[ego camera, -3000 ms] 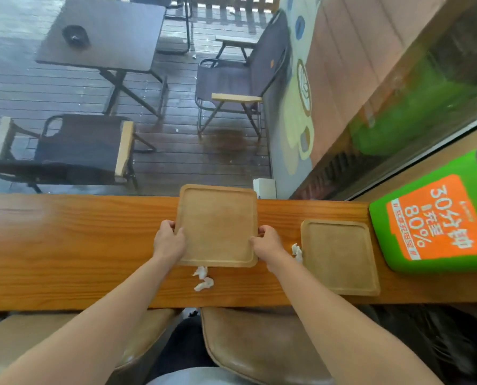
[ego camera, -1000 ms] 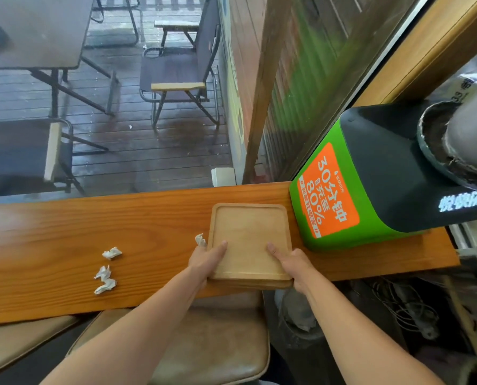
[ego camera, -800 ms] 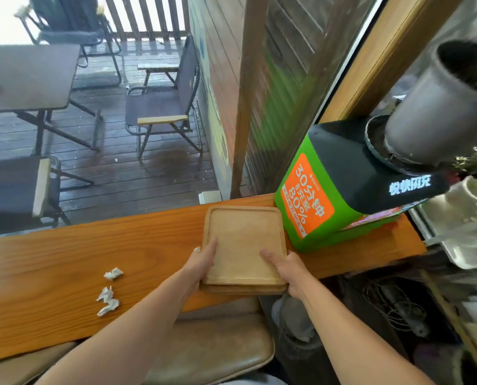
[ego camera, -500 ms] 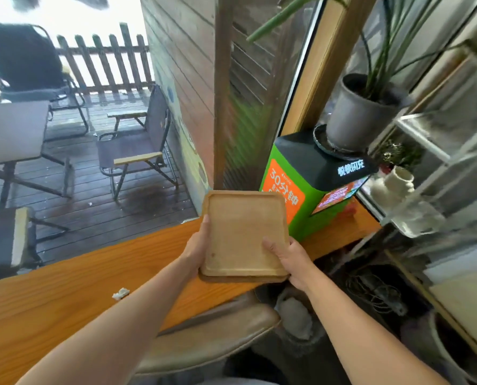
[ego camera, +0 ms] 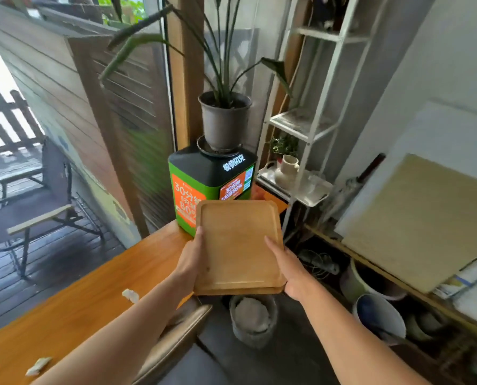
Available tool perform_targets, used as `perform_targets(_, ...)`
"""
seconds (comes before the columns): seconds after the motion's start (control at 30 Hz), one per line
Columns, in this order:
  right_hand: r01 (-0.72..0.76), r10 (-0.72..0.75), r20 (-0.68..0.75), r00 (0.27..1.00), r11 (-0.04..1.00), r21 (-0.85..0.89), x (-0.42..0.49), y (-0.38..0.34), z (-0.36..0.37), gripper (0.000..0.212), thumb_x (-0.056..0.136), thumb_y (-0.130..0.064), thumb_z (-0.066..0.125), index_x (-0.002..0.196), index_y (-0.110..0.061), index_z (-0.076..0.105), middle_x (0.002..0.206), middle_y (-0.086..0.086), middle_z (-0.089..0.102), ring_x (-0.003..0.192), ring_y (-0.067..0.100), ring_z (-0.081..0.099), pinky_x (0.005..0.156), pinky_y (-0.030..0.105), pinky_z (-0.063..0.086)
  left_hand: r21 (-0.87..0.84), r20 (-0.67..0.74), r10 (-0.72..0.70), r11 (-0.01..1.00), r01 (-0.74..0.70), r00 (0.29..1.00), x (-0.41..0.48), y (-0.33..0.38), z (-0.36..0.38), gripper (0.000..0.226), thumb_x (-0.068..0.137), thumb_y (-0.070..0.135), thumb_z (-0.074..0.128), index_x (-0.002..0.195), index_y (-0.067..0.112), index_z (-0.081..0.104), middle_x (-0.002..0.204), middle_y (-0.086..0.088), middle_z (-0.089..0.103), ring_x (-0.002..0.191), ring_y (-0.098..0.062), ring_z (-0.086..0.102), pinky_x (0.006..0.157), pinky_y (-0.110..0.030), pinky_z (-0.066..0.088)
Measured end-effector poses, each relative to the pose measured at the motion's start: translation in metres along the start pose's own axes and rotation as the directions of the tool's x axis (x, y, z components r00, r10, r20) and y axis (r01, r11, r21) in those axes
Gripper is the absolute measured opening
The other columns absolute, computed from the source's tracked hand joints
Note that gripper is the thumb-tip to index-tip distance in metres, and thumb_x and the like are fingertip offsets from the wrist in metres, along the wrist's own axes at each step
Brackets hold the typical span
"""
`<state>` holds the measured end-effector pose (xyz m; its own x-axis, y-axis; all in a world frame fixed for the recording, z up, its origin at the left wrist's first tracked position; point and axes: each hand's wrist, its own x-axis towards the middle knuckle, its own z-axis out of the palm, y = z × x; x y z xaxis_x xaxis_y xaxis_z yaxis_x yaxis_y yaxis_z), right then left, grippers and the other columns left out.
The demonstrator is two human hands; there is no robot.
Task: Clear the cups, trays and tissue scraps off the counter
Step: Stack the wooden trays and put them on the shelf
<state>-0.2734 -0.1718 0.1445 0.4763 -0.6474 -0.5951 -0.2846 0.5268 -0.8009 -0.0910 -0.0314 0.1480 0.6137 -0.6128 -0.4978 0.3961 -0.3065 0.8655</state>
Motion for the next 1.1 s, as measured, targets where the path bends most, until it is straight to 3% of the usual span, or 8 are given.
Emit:
perform_targets(0.1, -0.057, 0.060, -0.036, 0.998, 0.995, 0.076, -0.008, -0.008, -0.065, 0.069, 0.076, -0.074, 0.061, 0.131, -0.032, 0.056, 0.114, 0.002, 0.070, 0.103, 0.027, 0.066, 0.077, 0.044, 0.055, 0.082, 0.060, -0.004, 0.997, -0.001, 0.998, 0.002, 0.007, 0.070, 0.092, 0.080, 0.082, 0.040, 0.139, 0.013, 0.051, 0.132, -0.009, 0.060, 0.117, -0.030, 0.059, 0.107, -0.050, 0.043)
perform_targets(0.23, -0.019, 0.033, -0.256, 0.966, 0.998, 0.058, -0.013, -0.020, -0.166, 0.090, 0.076, -0.082, 0.051, 0.145, -0.026, 0.042, 0.139, 0.007, 0.055, 0.119, 0.033, 0.055, 0.100, 0.053, 0.047, 0.213, 0.139, -0.011, 0.977, -0.019, 0.990, 0.001, 0.010, 0.183, 0.097, 0.081, 0.083, 0.035, 0.146, 0.011, 0.042, 0.141, -0.009, 0.052, 0.122, -0.029, 0.054, 0.110, -0.047, 0.039)
perform_targets(0.33, 0.027, -0.002, -0.342, 0.940, 0.997, 0.070, -0.019, -0.027, -0.242, 0.095, 0.074, -0.080, 0.055, 0.148, -0.024, 0.038, 0.146, 0.007, 0.049, 0.126, 0.033, 0.050, 0.108, 0.056, 0.040, 0.217, 0.246, -0.011, 0.975, -0.044, 0.969, 0.004, 0.003, 0.262, 0.081, 0.090, 0.071, 0.039, 0.143, 0.010, 0.044, 0.124, -0.005, 0.058, 0.106, -0.023, 0.057, 0.097, -0.039, 0.043)
perform_targets(0.5, 0.044, 0.022, -0.382, 0.924, 0.986, 0.163, -0.020, -0.033, -0.336, 0.077, 0.083, -0.067, 0.060, 0.145, -0.026, 0.043, 0.138, 0.008, 0.055, 0.120, 0.034, 0.054, 0.107, 0.057, 0.041, 0.229, 0.318, -0.078, 0.973, 0.003, 0.945, 0.012, -0.008, 0.360, 0.074, 0.093, 0.065, 0.041, 0.138, 0.007, 0.050, 0.109, -0.001, 0.060, 0.102, -0.024, 0.056, 0.097, -0.043, 0.044)
perform_targets(0.67, 0.080, -0.010, -0.424, 0.906, 0.986, 0.148, 0.010, -0.047, -0.372, 0.075, 0.089, -0.064, 0.055, 0.150, -0.025, 0.037, 0.144, 0.007, 0.050, 0.124, 0.032, 0.052, 0.109, 0.054, 0.040, 0.343, 0.244, -0.085, 0.939, -0.004, 0.966, 0.031, -0.001, 0.410, 0.087, 0.089, 0.074, 0.031, 0.142, 0.006, 0.045, 0.129, -0.008, 0.055, 0.111, -0.027, 0.053, 0.100, -0.043, 0.040)
perform_targets(0.8, 0.032, -0.003, -0.424, 0.905, 0.998, 0.061, 0.056, -0.063, -0.382, 0.084, 0.088, -0.071, 0.045, 0.154, -0.021, 0.029, 0.152, 0.008, 0.042, 0.132, 0.033, 0.045, 0.112, 0.052, 0.036, 0.425, 0.194, -0.066, 0.905, -0.023, 0.979, 0.069, 0.009, 0.430, 0.088, 0.090, 0.074, 0.027, 0.140, 0.004, 0.046, 0.130, -0.012, 0.056, 0.116, -0.031, 0.053, 0.101, -0.045, 0.042)
perform_targets(0.97, -0.042, 0.030, -0.443, 0.896, 0.999, -0.018, 0.133, -0.102, -0.392, 0.093, 0.085, -0.078, 0.040, 0.148, -0.010, 0.036, 0.148, 0.012, 0.046, 0.129, 0.034, 0.047, 0.105, 0.045, 0.038, 0.502, 0.129, 0.029, 0.860, -0.090, 0.991, 0.139, 0.030, 0.461, 0.072, 0.088, 0.076, 0.021, 0.089, 0.013, 0.057, 0.092, -0.007, 0.059, 0.076, -0.019, 0.055, 0.078, -0.041, 0.046)
perform_targets(1.1, -0.071, 0.025, -0.440, 0.898, 0.994, -0.088, 0.196, -0.153, -0.409, 0.094, 0.082, -0.080, 0.041, 0.143, -0.008, 0.044, 0.137, 0.011, 0.054, 0.118, 0.031, 0.053, 0.103, 0.048, 0.044, 0.506, 0.107, 0.016, 0.860, -0.068, 0.994, 0.197, 0.058, 0.492, 0.079, 0.090, 0.073, 0.019, 0.115, 0.008, 0.056, 0.095, -0.005, 0.061, 0.086, -0.022, 0.058, 0.083, -0.040, 0.047)
